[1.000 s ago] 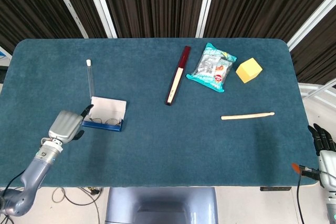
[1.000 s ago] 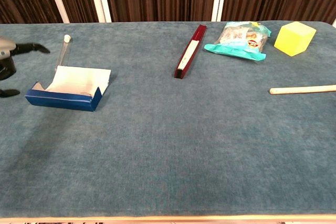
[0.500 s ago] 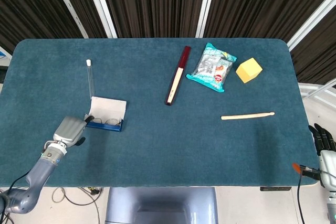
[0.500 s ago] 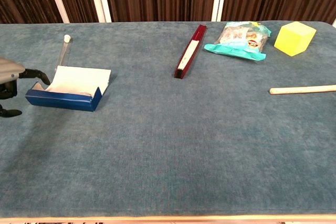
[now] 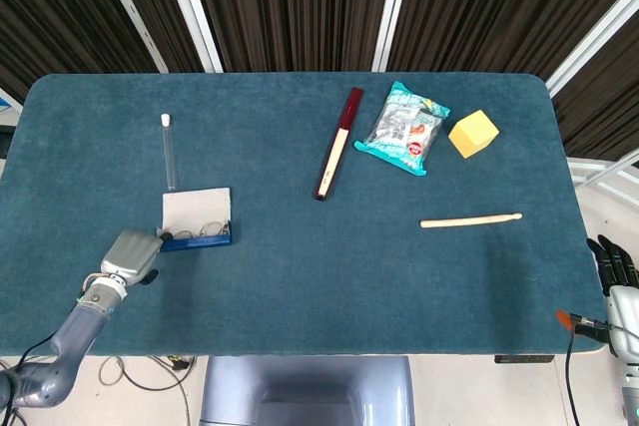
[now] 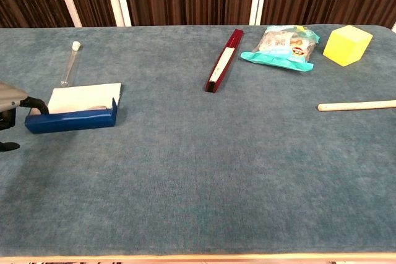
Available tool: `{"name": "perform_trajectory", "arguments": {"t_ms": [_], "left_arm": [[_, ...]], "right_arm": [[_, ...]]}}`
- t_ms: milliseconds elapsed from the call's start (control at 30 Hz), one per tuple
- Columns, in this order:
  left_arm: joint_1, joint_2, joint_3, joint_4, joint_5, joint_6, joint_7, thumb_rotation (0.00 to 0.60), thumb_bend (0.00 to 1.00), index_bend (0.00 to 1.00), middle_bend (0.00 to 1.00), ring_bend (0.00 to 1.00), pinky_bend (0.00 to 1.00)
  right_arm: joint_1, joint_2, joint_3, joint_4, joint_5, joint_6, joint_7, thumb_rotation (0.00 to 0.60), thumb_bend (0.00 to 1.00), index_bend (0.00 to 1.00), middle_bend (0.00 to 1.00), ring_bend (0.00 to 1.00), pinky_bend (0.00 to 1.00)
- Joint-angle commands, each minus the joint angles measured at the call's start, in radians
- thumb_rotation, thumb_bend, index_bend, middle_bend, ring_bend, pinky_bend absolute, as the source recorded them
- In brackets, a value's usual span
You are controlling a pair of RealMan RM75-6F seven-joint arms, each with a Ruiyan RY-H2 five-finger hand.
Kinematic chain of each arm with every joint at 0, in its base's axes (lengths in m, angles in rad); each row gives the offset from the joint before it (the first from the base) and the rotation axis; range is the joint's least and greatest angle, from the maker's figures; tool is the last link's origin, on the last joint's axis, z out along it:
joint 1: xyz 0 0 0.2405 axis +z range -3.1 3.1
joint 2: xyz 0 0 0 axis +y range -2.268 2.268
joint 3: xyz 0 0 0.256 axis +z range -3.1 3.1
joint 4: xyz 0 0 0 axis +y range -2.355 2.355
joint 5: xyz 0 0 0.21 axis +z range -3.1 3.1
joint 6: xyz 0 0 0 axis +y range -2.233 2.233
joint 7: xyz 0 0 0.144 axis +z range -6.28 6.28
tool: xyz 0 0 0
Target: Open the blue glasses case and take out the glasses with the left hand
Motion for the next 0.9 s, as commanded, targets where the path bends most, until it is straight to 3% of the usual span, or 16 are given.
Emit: {"name": "perform_trajectory", "arguments": {"t_ms": [33,233,433,667,900], "left_arm": [[0.003,0.054,0.025,-0.09,0.023,-0.01,-0.003,0.6,0.27,0.3,0.97,0.84,0.94],[-0.013,0.132,0.066,-0.245,0.081,-0.037,0.021,0.6,0.27,0.3,0.97,0.84,0.94],[-0.051,0.114,0.065,-0.329,0.075,-0.075,0.047,0.6,0.27,0.27,0.97,0.84,0.94],[-0.071,0.012,0.007,-0.339,0.062,-0.029,0.038,0.6,0.27,0.25,0.96,0.84,0.94],[-0.063,-0.006,-0.049,-0.314,0.11,0.023,-0.058,0.6,0.27,0.19,0.96,0.84,0.94]], "right_arm": [[0.0,0.0,0.0,0.0,0.0,-0.001,0.0,0.6,0.18,0.0,0.0,0.0,0.19],[0.001,-0.001,0.0,-0.001,-0.001,-0.002,0.0,0.6,0.18,0.0,0.0,0.0,0.19],[0.001,-0.001,0.0,-0.001,0.0,0.0,0.001,0.6,0.18,0.0,0.0,0.0,0.19],[0.0,0.002,0.001,0.0,0.002,-0.001,0.008,0.6,0.18,0.0,0.0,0.0,0.19],[0.001,0.004,0.001,0.001,0.003,-0.004,0.014,0.6,0.18,0.0,0.0,0.0,0.19]]}}
